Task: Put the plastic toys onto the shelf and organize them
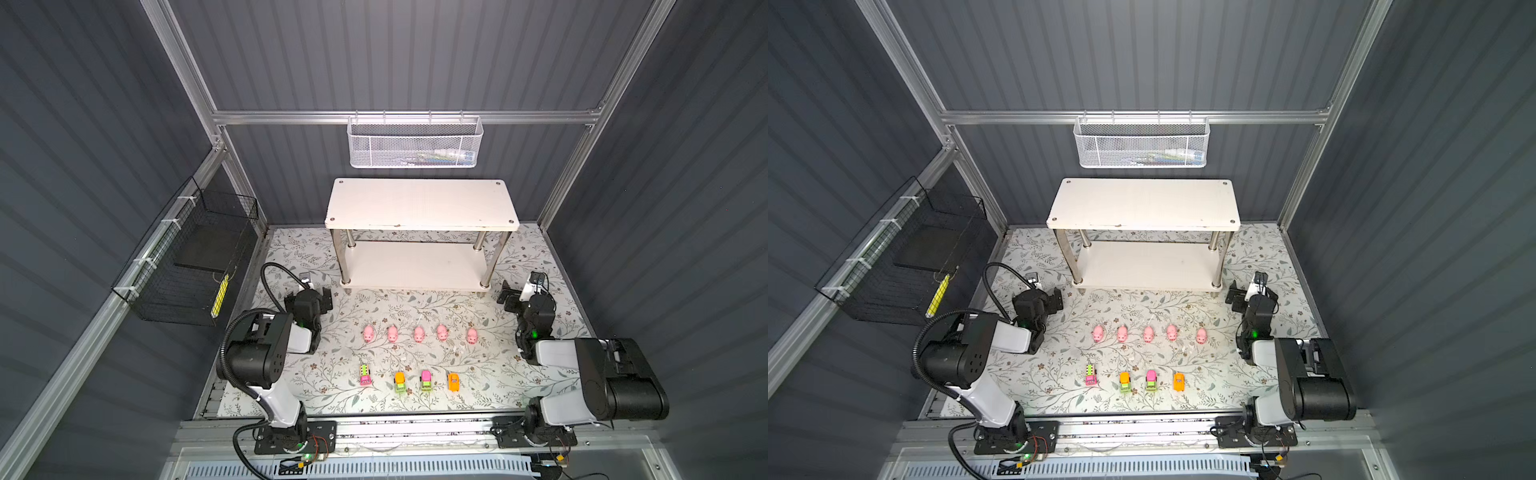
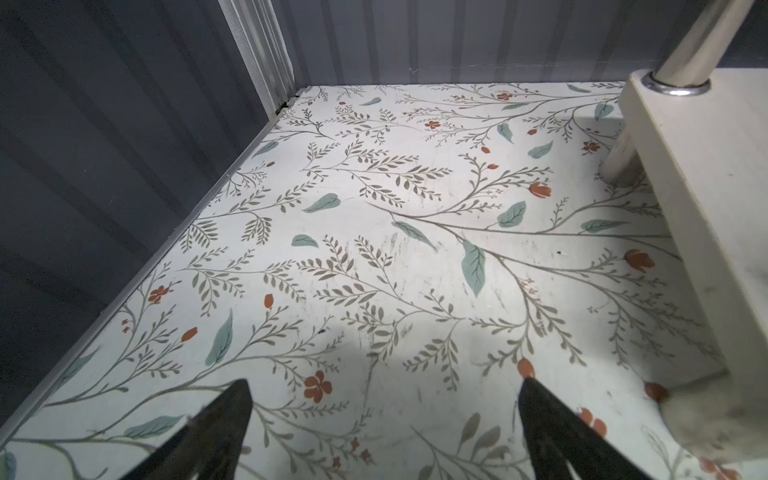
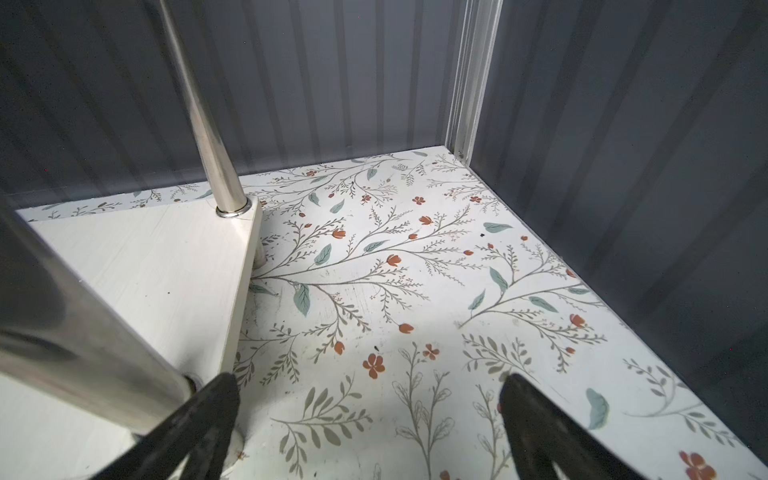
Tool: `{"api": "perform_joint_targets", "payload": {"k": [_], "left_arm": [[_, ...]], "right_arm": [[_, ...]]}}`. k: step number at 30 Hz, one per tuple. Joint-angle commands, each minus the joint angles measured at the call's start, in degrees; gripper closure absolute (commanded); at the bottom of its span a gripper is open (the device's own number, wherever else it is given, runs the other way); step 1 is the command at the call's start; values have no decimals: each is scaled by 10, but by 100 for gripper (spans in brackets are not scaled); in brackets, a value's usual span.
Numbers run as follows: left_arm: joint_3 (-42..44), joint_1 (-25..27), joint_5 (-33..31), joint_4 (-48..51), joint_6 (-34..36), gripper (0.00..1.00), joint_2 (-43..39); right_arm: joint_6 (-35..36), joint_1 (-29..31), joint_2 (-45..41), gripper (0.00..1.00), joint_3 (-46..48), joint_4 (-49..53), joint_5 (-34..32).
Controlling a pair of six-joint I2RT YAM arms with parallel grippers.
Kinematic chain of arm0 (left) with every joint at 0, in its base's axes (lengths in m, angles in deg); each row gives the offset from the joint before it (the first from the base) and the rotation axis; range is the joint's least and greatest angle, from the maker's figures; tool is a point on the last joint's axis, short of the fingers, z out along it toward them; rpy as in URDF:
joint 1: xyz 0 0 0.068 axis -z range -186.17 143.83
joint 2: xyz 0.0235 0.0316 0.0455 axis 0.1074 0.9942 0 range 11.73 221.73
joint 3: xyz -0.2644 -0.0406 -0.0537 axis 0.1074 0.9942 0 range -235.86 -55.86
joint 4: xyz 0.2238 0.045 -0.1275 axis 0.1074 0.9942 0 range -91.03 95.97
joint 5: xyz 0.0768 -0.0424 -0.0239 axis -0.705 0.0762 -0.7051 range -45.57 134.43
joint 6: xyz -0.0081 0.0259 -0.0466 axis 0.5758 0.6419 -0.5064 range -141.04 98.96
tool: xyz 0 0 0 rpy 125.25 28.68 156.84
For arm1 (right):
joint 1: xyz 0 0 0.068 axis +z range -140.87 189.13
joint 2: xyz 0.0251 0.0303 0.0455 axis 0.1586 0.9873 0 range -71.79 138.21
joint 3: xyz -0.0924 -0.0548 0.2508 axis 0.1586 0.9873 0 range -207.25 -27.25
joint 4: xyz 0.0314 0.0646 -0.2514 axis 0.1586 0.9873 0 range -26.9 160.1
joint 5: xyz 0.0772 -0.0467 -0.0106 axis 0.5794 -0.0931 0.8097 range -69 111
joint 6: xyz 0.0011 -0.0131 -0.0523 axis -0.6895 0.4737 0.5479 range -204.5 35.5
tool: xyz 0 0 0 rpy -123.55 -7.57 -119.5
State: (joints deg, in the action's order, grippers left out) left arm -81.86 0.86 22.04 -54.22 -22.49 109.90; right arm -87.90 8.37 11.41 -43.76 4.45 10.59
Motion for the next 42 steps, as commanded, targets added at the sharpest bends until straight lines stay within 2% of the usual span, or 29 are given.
{"api": "perform_joint_targets", "payload": {"k": [1, 42], "left_arm": [[0, -3, 7, -16, 14, 0, 4], [-1, -3, 7, -8, 12, 0, 2]], "right_arm": [[5, 1, 6, 1, -7, -5, 6], [5, 0, 5, 1, -7, -3, 7]]}}
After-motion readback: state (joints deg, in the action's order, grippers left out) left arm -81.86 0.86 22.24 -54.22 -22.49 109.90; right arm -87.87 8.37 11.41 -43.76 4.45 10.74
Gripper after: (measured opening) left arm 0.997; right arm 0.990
